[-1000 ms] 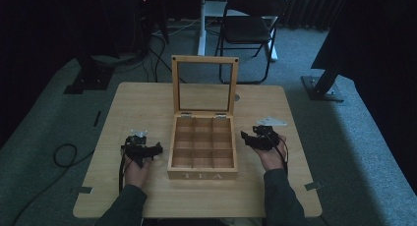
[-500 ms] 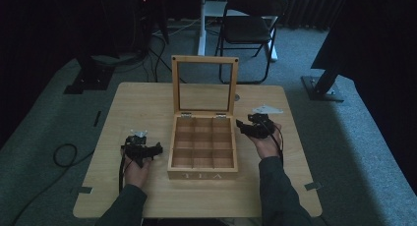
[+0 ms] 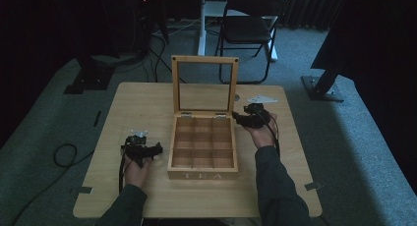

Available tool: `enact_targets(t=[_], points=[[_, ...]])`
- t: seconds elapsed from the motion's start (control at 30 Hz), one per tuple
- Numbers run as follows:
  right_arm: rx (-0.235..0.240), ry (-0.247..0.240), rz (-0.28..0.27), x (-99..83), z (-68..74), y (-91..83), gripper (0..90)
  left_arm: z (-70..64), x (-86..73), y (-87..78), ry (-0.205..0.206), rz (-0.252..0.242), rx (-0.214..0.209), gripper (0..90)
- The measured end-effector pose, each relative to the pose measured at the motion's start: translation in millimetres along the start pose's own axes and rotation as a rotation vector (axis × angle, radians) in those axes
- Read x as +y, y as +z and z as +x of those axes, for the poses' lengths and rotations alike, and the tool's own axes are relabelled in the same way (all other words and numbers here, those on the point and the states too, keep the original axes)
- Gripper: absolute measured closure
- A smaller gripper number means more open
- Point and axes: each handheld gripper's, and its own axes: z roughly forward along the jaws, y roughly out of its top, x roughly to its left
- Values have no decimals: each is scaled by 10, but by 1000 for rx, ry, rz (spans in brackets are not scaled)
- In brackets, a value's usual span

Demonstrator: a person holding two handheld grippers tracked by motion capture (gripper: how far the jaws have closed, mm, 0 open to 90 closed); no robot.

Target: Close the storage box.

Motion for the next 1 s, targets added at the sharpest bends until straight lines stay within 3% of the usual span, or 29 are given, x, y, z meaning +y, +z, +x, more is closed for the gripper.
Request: enact_targets(t=[0.23, 0.63, 0.87, 1.0], points=[[4, -11, 10, 117, 6, 166, 397, -3, -1, 2, -5, -3, 0, 16], [40, 116, -12, 350, -106, 416, 387, -1, 0, 0, -2, -1, -1, 16], [55, 118, -6, 461, -148, 512, 403, -2, 0, 1, -2, 0, -1, 16], [70, 162, -22, 521, -188, 542, 423, -2, 0, 1, -2, -1, -1, 16]])
